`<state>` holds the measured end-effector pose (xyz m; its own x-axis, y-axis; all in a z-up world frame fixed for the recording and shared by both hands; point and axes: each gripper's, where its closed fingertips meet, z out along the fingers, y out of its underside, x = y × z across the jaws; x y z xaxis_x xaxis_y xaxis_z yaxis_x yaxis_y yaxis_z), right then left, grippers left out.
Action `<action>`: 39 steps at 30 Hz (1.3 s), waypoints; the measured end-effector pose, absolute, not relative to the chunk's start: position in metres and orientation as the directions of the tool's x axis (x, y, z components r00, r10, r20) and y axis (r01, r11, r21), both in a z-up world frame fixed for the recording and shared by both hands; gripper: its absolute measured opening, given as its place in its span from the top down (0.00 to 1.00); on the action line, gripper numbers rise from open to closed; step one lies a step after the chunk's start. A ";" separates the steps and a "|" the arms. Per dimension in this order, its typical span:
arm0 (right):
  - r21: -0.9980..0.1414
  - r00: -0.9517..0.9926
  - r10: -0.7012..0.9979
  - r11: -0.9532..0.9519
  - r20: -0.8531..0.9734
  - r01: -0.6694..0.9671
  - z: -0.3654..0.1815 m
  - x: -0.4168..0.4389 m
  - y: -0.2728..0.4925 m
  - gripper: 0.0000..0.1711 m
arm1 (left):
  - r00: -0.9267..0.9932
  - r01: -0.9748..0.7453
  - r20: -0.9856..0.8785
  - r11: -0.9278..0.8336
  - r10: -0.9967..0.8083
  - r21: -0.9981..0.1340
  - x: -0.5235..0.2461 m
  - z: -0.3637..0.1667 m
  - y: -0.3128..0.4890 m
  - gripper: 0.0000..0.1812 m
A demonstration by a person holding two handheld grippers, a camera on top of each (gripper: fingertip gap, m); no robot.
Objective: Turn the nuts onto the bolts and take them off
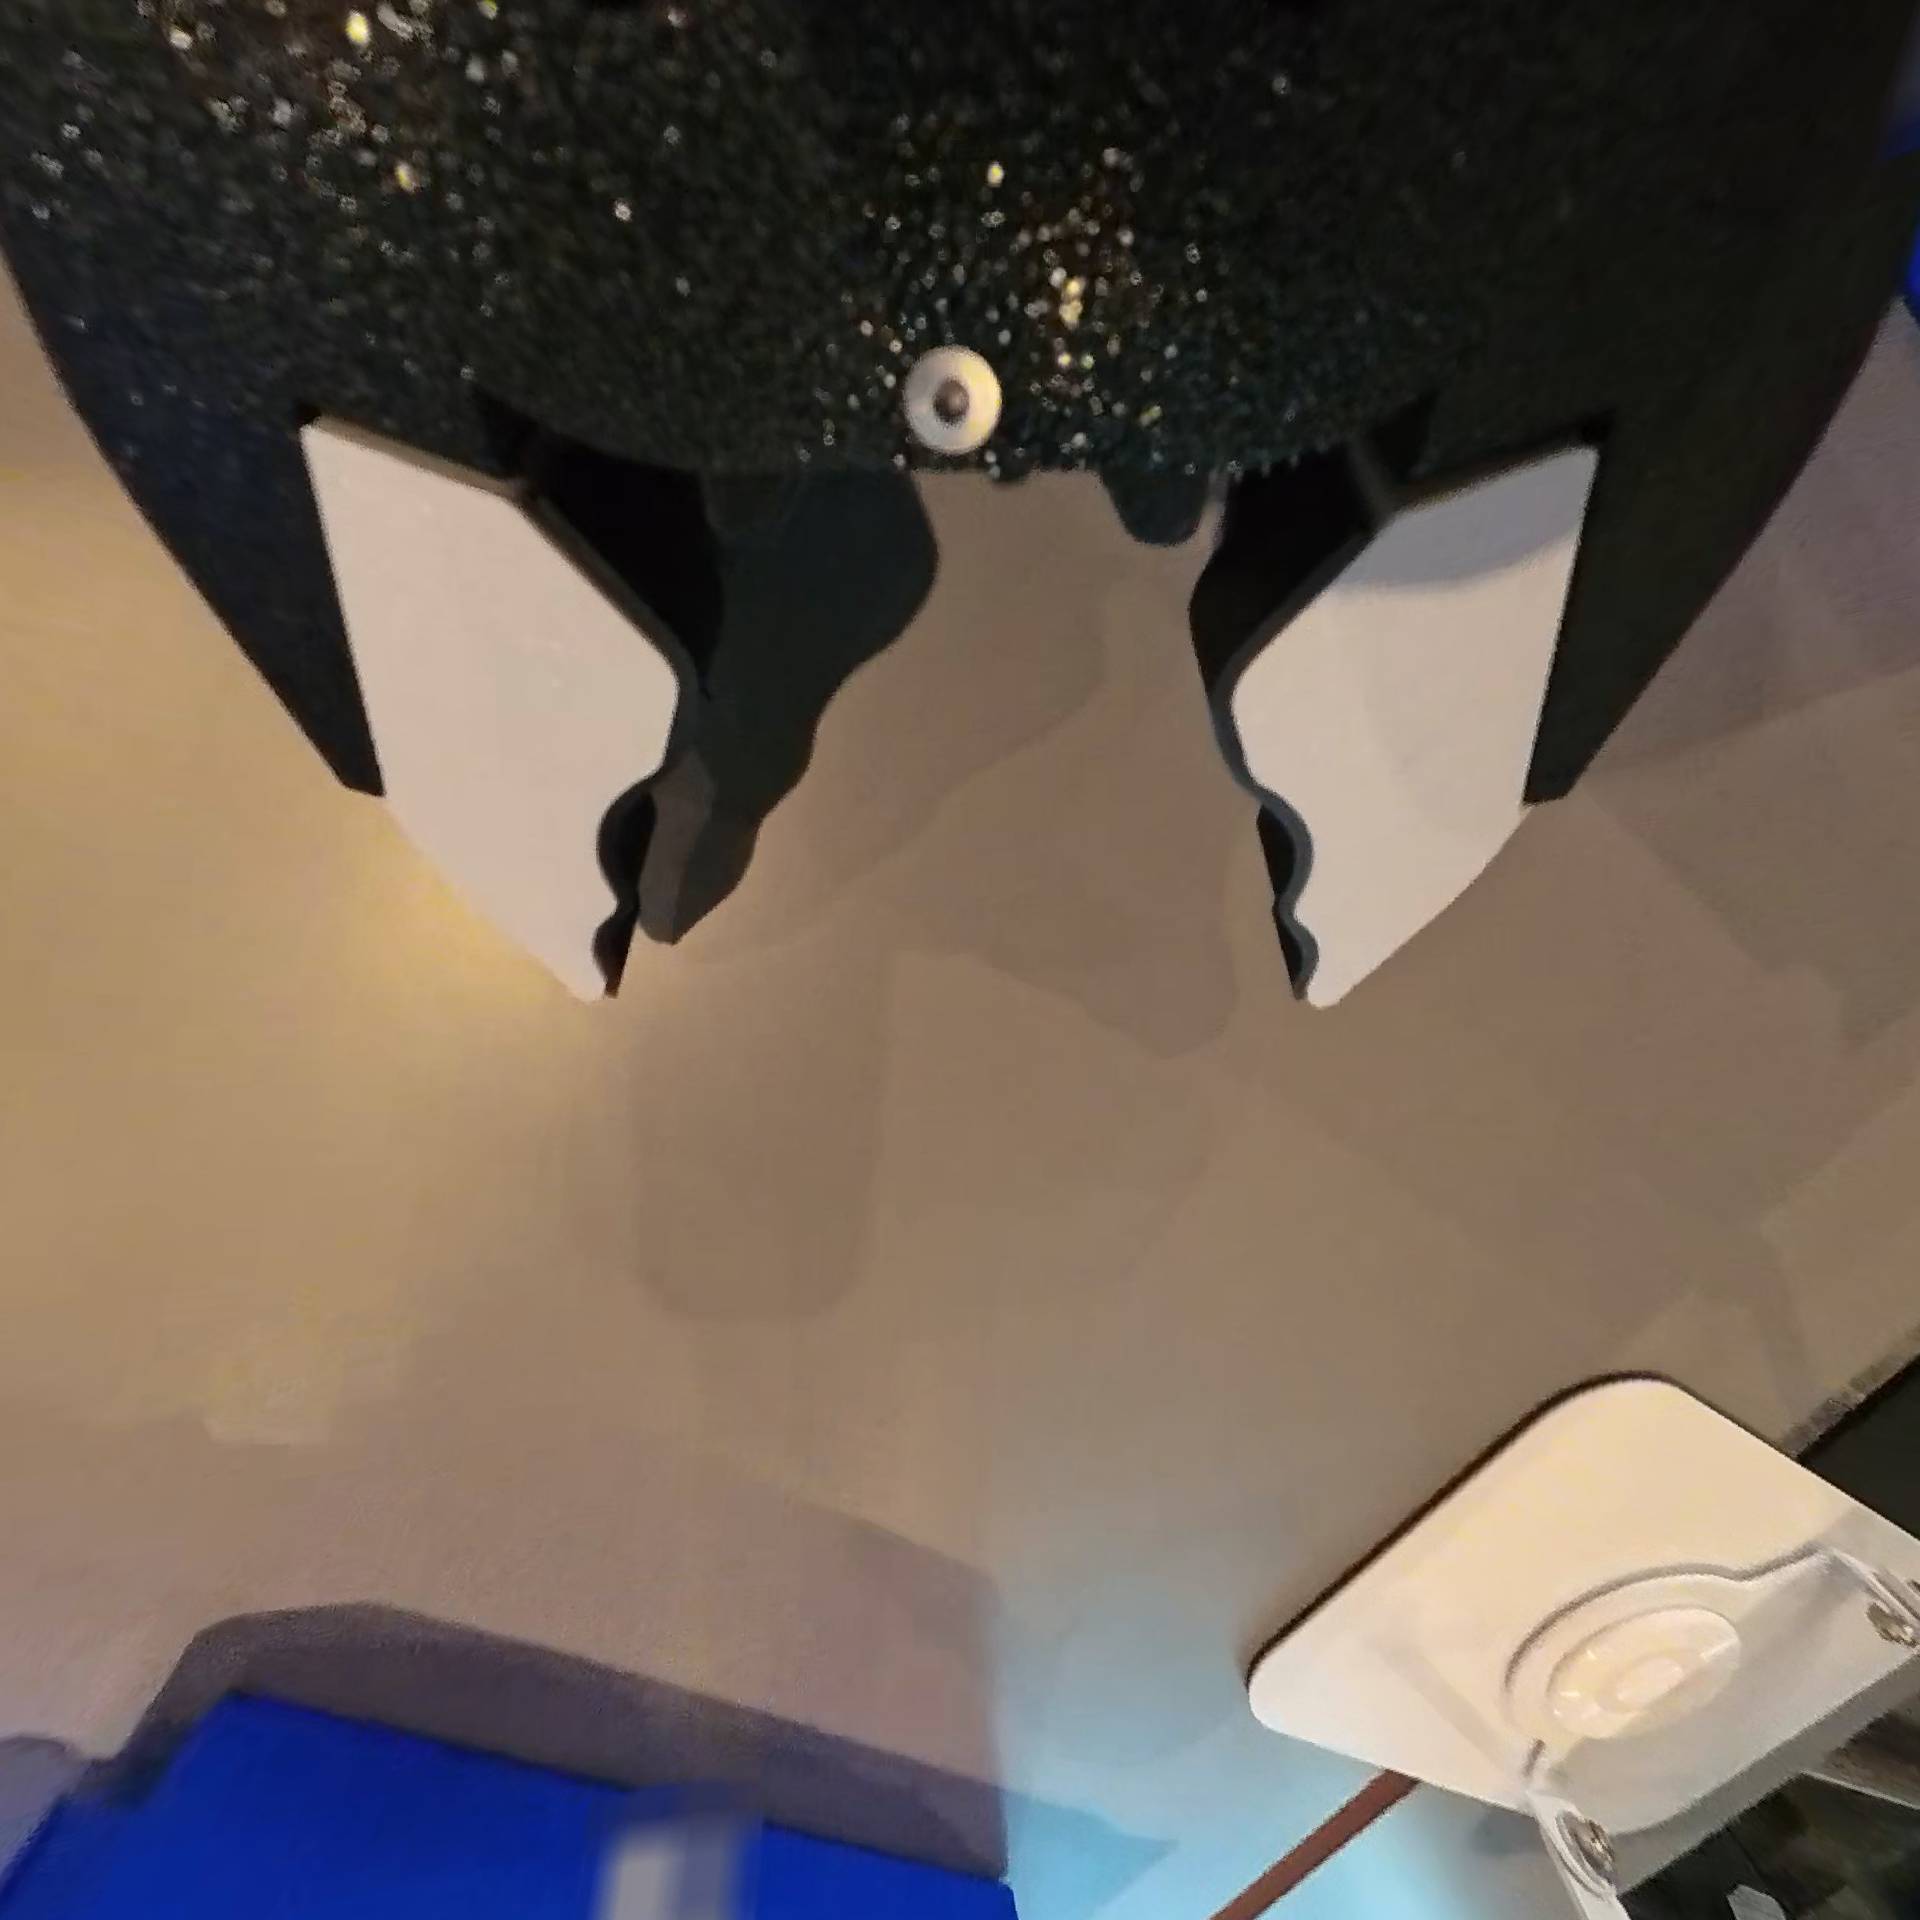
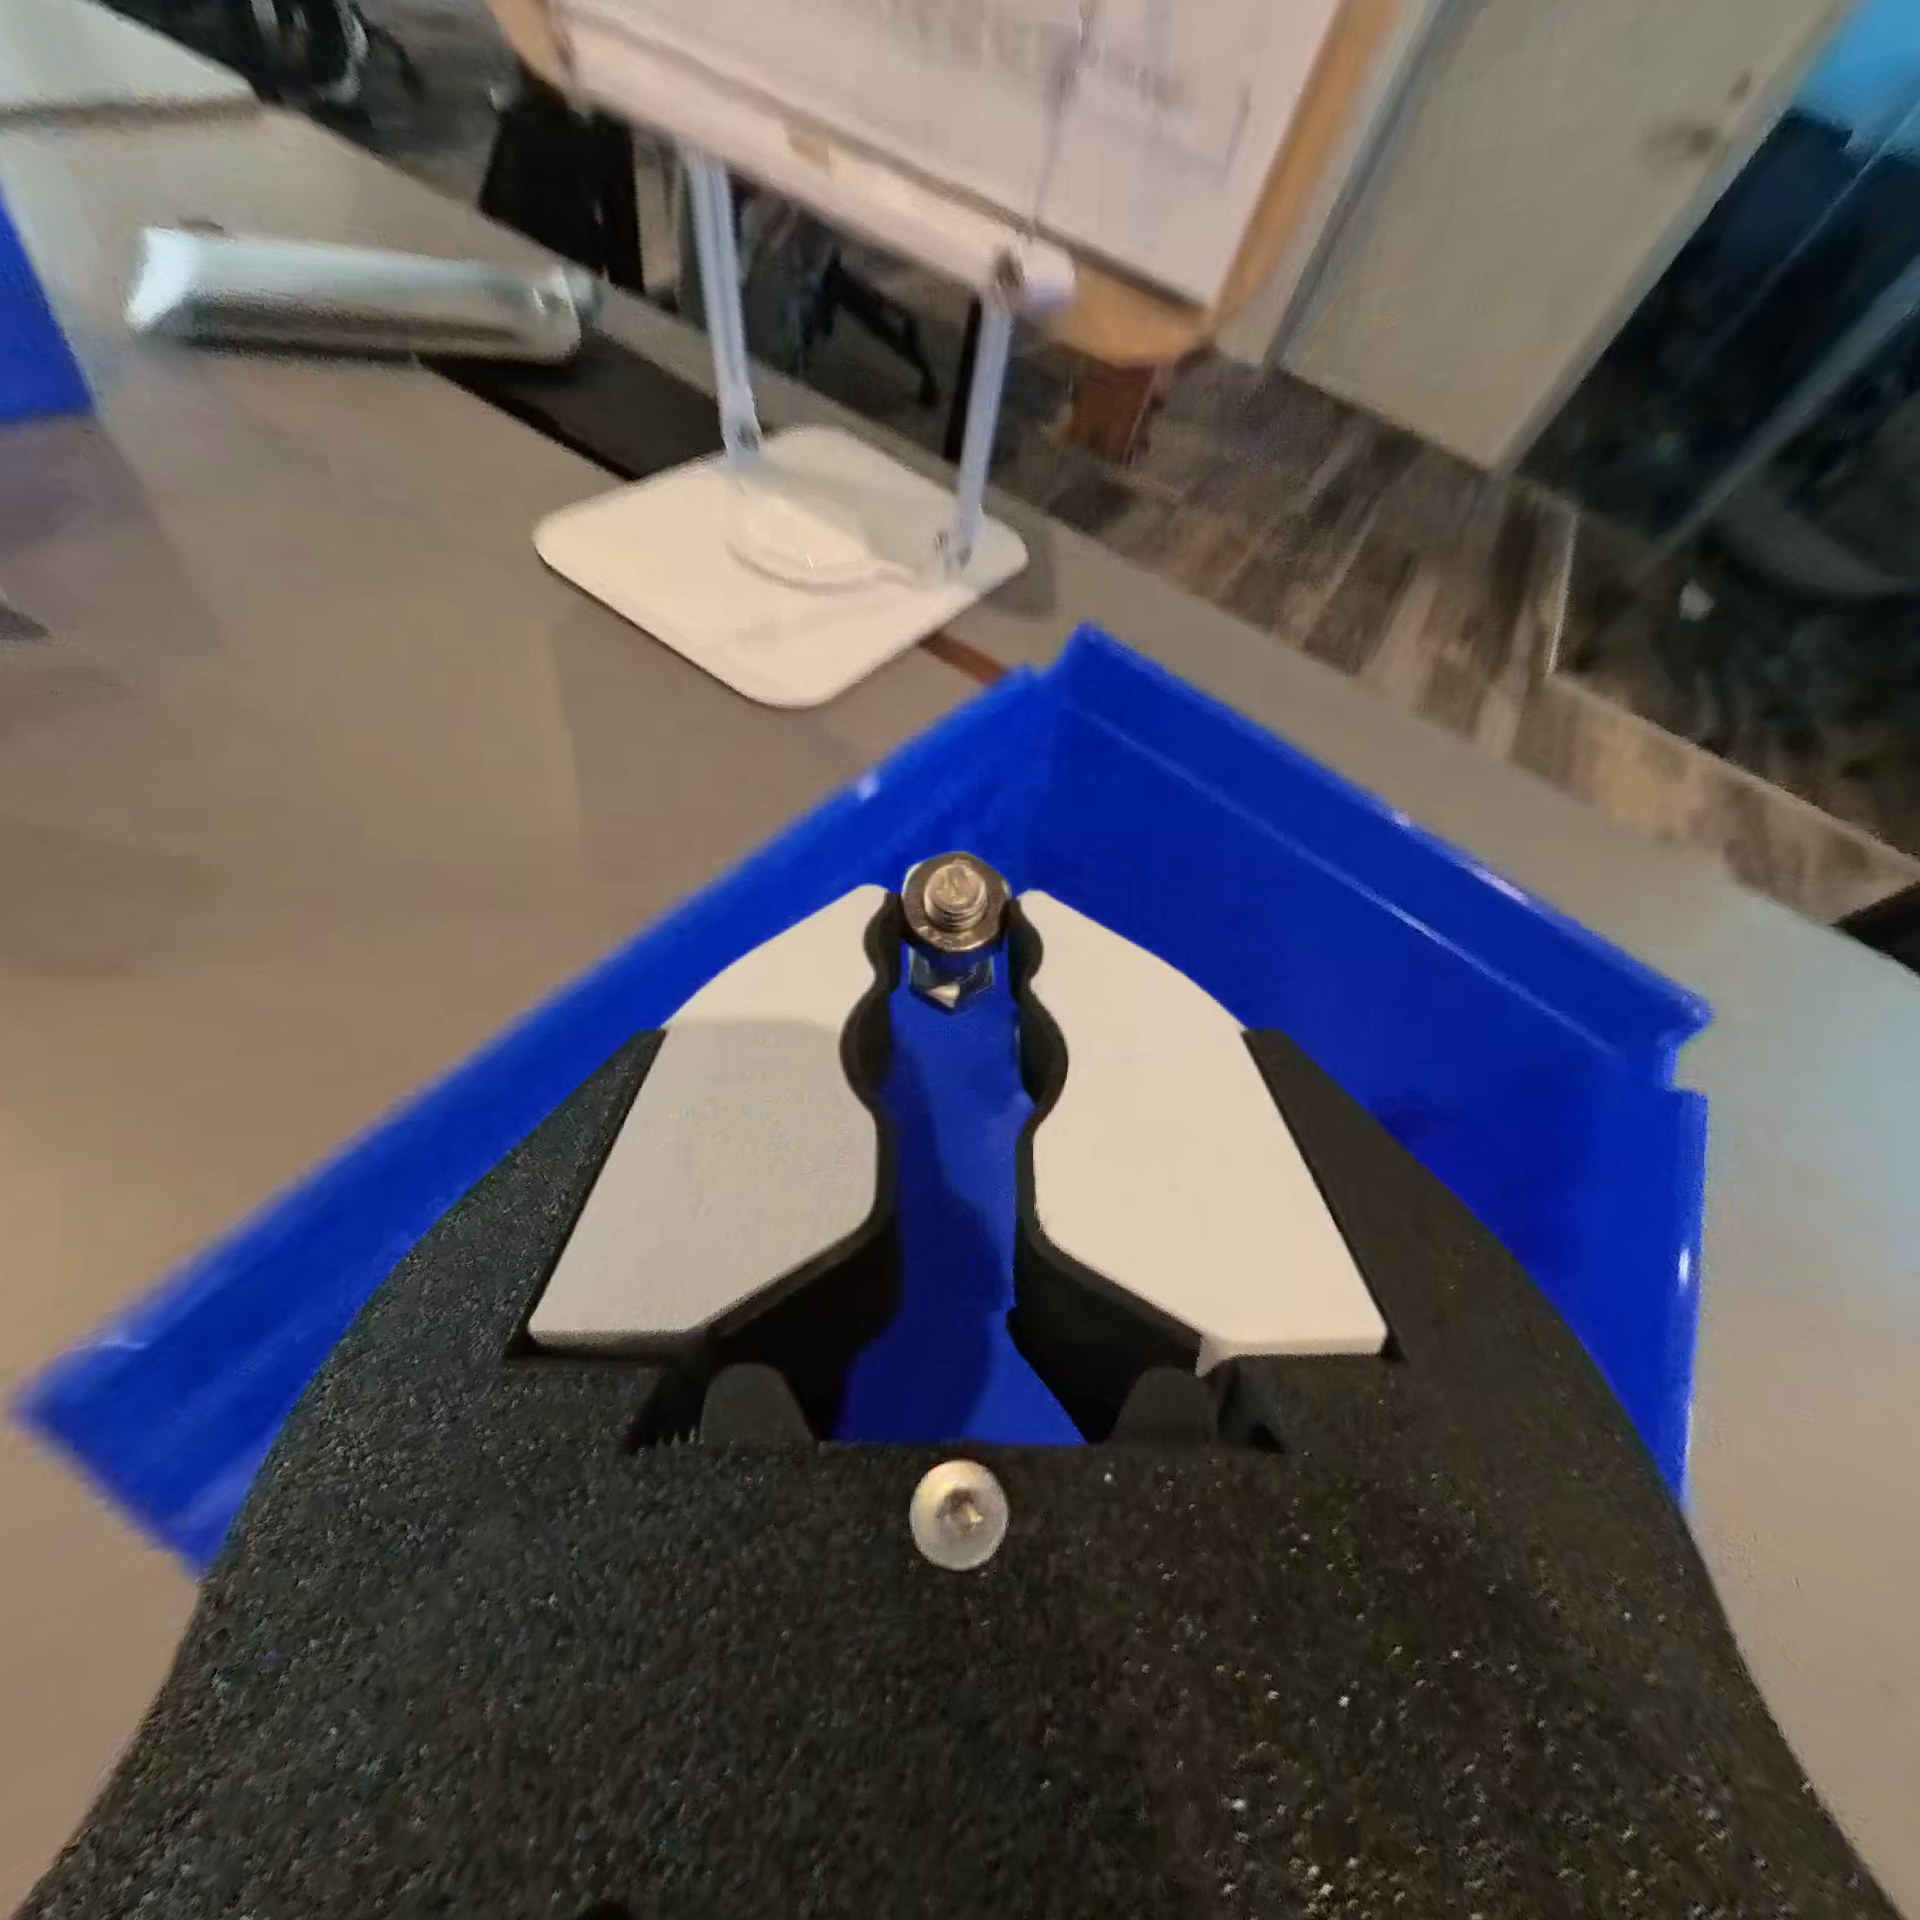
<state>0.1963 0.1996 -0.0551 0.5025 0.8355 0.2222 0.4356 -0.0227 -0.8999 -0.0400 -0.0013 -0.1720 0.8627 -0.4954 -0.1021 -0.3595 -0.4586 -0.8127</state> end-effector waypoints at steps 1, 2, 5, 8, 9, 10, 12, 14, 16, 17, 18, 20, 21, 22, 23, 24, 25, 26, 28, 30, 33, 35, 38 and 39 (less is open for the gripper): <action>-0.884 0.499 0.837 -0.037 0.227 0.465 -0.068 0.201 0.210 0.89 | 0.865 -0.356 -0.105 -0.452 -0.491 -0.818 -0.040 -0.170 -0.001 0.36; -0.863 0.494 0.837 -0.053 0.237 0.503 -0.080 0.204 0.218 0.89 | 0.866 -0.352 -0.105 -0.446 -0.488 -0.823 -0.041 -0.169 -0.001 0.37; -0.790 0.434 0.854 -0.044 0.288 0.611 -0.112 0.204 0.231 0.89 | 0.870 -0.327 -0.083 -0.445 -0.485 -0.834 -0.041 -0.167 -0.001 0.37; -0.753 0.354 0.892 -0.023 0.282 0.657 -0.134 0.195 0.233 0.89 | 0.873 -0.292 -0.038 -0.458 -0.486 -0.840 -0.042 -0.165 -0.002 0.37; -0.752 0.329 0.904 -0.013 0.273 0.660 -0.139 0.192 0.232 0.89 | 0.874 -0.281 -0.027 -0.458 -0.485 -0.844 -0.042 -0.164 -0.001 0.38; -0.749 0.316 0.910 -0.009 0.269 0.663 -0.143 0.189 0.232 0.89 | 0.875 -0.271 -0.018 -0.458 -0.484 -0.847 -0.042 -0.163 -0.001 0.38; -0.741 0.307 0.913 -0.006 0.271 0.671 -0.150 0.187 0.234 0.89 | 0.876 -0.257 -0.004 -0.459 -0.483 -0.851 -0.043 -0.162 -0.001 0.38; -0.747 0.303 0.919 -0.014 0.252 0.665 -0.154 0.185 0.234 0.89 | 0.876 -0.250 0.002 -0.459 -0.482 -0.853 -0.043 -0.162 -0.001 0.38; -0.747 0.299 0.924 -0.021 0.240 0.664 -0.158 0.184 0.233 0.89 | 0.876 -0.248 0.004 -0.458 -0.482 -0.853 -0.043 -0.161 -0.002 0.38; -0.745 0.296 0.925 -0.021 0.239 0.667 -0.159 0.184 0.233 0.89 | 0.876 -0.249 0.004 -0.458 -0.482 -0.853 -0.043 -0.161 -0.002 0.38; -0.742 0.294 0.925 -0.020 0.240 0.670 -0.160 0.184 0.233 0.89 | 0.876 -0.249 0.004 -0.459 -0.483 -0.853 -0.043 -0.161 -0.002 0.38; -0.740 0.284 0.929 -0.017 0.236 0.673 -0.163 0.183 0.231 0.89 | 0.875 -0.250 0.004 -0.460 -0.484 -0.852 -0.043 -0.162 -0.002 0.38; -0.741 0.278 0.933 -0.017 0.230 0.672 -0.164 0.183 0.230 0.89 | 0.875 -0.251 0.004 -0.460 -0.485 -0.852 -0.043 -0.162 -0.002 0.38; -0.743 0.273 0.937 -0.021 0.220 0.669 -0.165 0.182 0.229 0.89 | 0.874 -0.252 0.003 -0.460 -0.486 -0.851 -0.043 -0.162 -0.002 0.38; -0.748 0.270 0.941 -0.026 0.206 0.664 -0.165 0.181 0.228 0.88 | 0.874 -0.253 0.003 -0.460 -0.486 -0.851 -0.043 -0.162 -0.002 0.38; -0.757 0.273 0.941 -0.029 0.199 0.653 -0.165 0.180 0.227 0.88 | 0.874 -0.253 0.003 -0.460 -0.487 -0.851 -0.042 -0.162 -0.002 0.38; -0.774 0.277 0.941 -0.027 0.194 0.633 -0.162 0.178 0.227 0.86 | 0.873 -0.254 0.003 -0.460 -0.488 -0.851 -0.042 -0.162 -0.002 0.38; -0.787 0.279 0.942 -0.025 0.189 0.617 -0.159 0.176 0.227 0.84 | 0.873 -0.254 0.004 -0.461 -0.488 -0.850 -0.042 -0.162 -0.002 0.39; -0.796 0.291 0.940 -0.036 0.178 0.604 -0.155 0.176 0.227 0.80 | 0.872 -0.255 0.004 -0.461 -0.489 -0.850 -0.042 -0.162 -0.002 0.39; -0.806 0.309 0.932 -0.031 0.191 0.591 -0.148 0.179 0.230 0.76 | 0.872 -0.255 0.004 -0.461 -0.489 -0.850 -0.042 -0.162 -0.002 0.39; -0.833 0.376 0.887 0.017 0.267 0.553 -0.119 0.189 0.239 0.76 | 0.873 -0.251 0.006 -0.461 -0.487 -0.851 -0.043 -0.162 -0.002 0.39; -0.859 0.438 0.832 0.086 0.341 0.505 -0.084 0.198 0.242 0.76 | 0.877 -0.244 0.008 -0.459 -0.481 -0.854 -0.044 -0.161 -0.001 0.39; -0.872 0.496 0.745 0.236 0.446 0.429 -0.020 0.200 0.225 0.78 | 0.887 -0.224 0.003 -0.435 -0.462 -0.872 -0.046 -0.156 0.001 0.40; -0.871 0.499 0.729 0.285 0.469 0.401 0.001 0.195 0.213 0.78 | 0.891 -0.216 -0.004 -0.416 -0.454 -0.884 -0.046 -0.153 0.001 0.42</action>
